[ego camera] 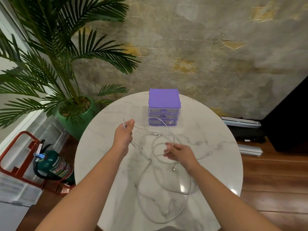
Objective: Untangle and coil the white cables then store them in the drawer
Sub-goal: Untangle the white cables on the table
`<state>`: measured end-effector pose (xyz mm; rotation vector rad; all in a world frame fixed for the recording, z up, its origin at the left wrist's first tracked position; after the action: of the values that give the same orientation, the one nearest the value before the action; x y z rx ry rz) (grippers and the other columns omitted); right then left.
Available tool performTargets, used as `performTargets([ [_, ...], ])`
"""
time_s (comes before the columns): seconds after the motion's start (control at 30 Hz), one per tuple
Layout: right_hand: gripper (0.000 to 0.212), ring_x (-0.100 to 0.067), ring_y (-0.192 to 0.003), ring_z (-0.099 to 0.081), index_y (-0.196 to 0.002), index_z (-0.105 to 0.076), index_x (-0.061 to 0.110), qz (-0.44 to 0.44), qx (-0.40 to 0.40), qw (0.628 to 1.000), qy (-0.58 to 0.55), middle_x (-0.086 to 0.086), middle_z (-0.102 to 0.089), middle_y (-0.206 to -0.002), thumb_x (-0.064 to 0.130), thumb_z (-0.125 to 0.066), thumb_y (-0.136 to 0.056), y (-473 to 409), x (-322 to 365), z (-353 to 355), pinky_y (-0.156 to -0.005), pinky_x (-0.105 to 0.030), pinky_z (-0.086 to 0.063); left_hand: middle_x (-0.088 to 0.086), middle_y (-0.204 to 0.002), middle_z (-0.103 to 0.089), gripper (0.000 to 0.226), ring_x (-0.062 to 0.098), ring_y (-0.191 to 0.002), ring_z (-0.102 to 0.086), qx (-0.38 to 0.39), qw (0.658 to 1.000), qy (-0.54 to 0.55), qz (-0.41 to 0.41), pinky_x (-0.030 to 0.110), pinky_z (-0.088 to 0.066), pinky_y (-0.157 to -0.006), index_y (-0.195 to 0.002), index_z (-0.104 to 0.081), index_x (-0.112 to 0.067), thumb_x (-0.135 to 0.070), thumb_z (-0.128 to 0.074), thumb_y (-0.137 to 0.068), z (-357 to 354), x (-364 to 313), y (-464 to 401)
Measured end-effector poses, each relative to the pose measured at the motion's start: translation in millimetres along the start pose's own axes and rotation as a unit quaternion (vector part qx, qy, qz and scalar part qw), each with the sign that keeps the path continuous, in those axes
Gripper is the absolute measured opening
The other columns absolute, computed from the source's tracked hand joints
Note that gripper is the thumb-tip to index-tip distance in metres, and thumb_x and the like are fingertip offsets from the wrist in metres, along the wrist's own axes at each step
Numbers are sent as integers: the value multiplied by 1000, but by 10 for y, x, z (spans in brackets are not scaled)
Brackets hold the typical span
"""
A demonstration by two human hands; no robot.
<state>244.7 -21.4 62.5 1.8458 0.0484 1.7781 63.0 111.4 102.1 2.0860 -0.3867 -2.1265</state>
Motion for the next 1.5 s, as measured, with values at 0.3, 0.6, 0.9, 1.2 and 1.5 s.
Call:
performTargets([
  [0.3, 21, -6, -53, -44, -106, -74, 16, 139, -108, 982, 72, 0, -53, -68, 26, -60, -95, 57, 835, 610, -49, -15, -41, -1, -66, -37, 21, 14, -55, -28, -22, 1000, 0, 1, 27, -28, -53, -100, -64, -15, -34, -67, -90, -19, 117, 39],
  [0.6, 22, -18, -98, -62, -97, -74, 42, 11, -96, 889, 448, 8, -71, -104, 51, -56, -90, -1, 489, 1402, -87, -38, -51, -7, -54, -39, 34, 12, -50, -31, 44, 997, -50, 49, 26, -27, -48, -105, -71, -13, -35, -77, -80, -334, 413, 298],
  [0.9, 39, -30, -127, -37, -134, -54, 37, -13, -96, 799, 593, -6, -47, -137, 31, -39, -98, 27, 42, 1218, -103, -40, -28, -10, -77, -64, 27, 9, -71, -56, 89, 990, -48, 93, 25, -42, -79, -97, -71, -8, -25, -79, -77, -755, 719, 755],
  [1.2, 47, -23, -88, -61, -140, -43, 8, -50, 3, 998, -24, -6, -61, -100, 6, -50, -94, -121, 359, 180, -86, -31, -45, -11, -54, -38, 14, 7, -51, -36, 193, 967, -161, 40, 19, -32, -53, -83, -74, -21, -33, -78, -78, -796, 713, 819],
  [1.5, 38, -18, -79, -59, -94, -70, 30, 29, -148, 943, 298, -4, -63, -109, 12, -37, -87, -197, 258, 749, -72, -28, -45, -7, -65, -57, 42, 2, -43, -44, 95, 987, -122, 37, 13, -30, -41, -99, -72, -18, -45, -40, -100, -411, 561, 567],
])
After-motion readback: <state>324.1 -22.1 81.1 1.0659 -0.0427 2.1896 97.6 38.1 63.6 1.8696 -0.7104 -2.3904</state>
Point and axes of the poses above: each hand's wrist, its own y-axis away from the middle knuckle, its own z-axis out of the back of the hand, x = y × z, the point moved 2 cm from there along -y, towards the middle knuckle
